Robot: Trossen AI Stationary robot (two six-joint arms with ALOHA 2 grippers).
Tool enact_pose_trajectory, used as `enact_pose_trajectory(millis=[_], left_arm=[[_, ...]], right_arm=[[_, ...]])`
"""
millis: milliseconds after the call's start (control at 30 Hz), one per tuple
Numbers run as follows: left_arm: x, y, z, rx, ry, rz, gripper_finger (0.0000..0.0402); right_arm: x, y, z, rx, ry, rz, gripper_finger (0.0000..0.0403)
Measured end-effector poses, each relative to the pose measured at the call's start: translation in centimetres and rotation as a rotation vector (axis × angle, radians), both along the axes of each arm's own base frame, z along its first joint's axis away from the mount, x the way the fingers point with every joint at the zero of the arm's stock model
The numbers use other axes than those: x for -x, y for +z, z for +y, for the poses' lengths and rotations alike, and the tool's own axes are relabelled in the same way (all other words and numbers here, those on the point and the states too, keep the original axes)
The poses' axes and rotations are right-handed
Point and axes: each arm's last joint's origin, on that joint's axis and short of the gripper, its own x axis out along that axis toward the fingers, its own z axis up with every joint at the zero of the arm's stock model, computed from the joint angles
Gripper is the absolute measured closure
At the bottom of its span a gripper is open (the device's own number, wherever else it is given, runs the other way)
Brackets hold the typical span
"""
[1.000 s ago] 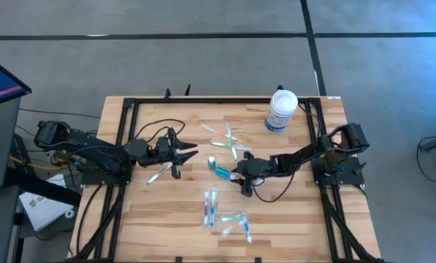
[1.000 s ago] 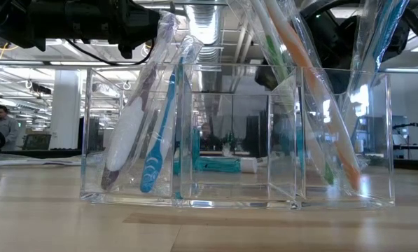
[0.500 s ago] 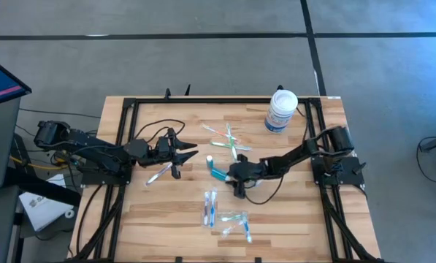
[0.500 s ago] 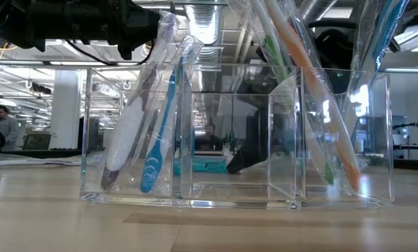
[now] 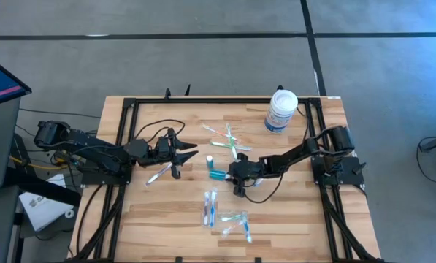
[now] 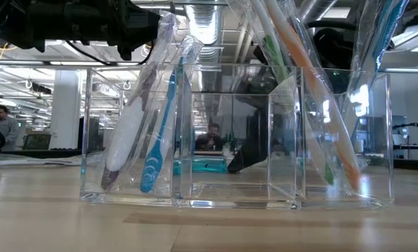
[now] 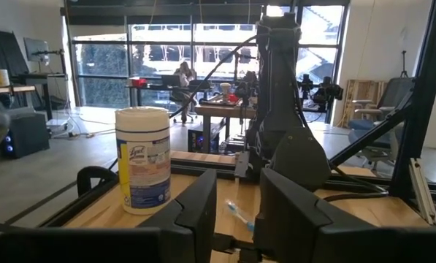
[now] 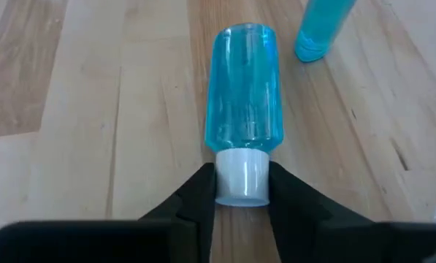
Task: Pick & Place toothbrushing station
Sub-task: Put the blue mouthwash bottle into the transparent organizer
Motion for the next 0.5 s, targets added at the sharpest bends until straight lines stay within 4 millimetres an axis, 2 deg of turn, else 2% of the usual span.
enact_pose_trajectory(millis=[300,500], left_arm=[[0.0,0.0,0.0,0.000,0.000,0.000,0.0298],[0.0,0.0,0.0,0.000,0.000,0.000,0.0298]], right_arm=[[0.0,-0.1,0.0,0.016,0.017,0.002,0.0318],[0.5,1.0,0.0,0.022,0.028,0.022,0.0318]])
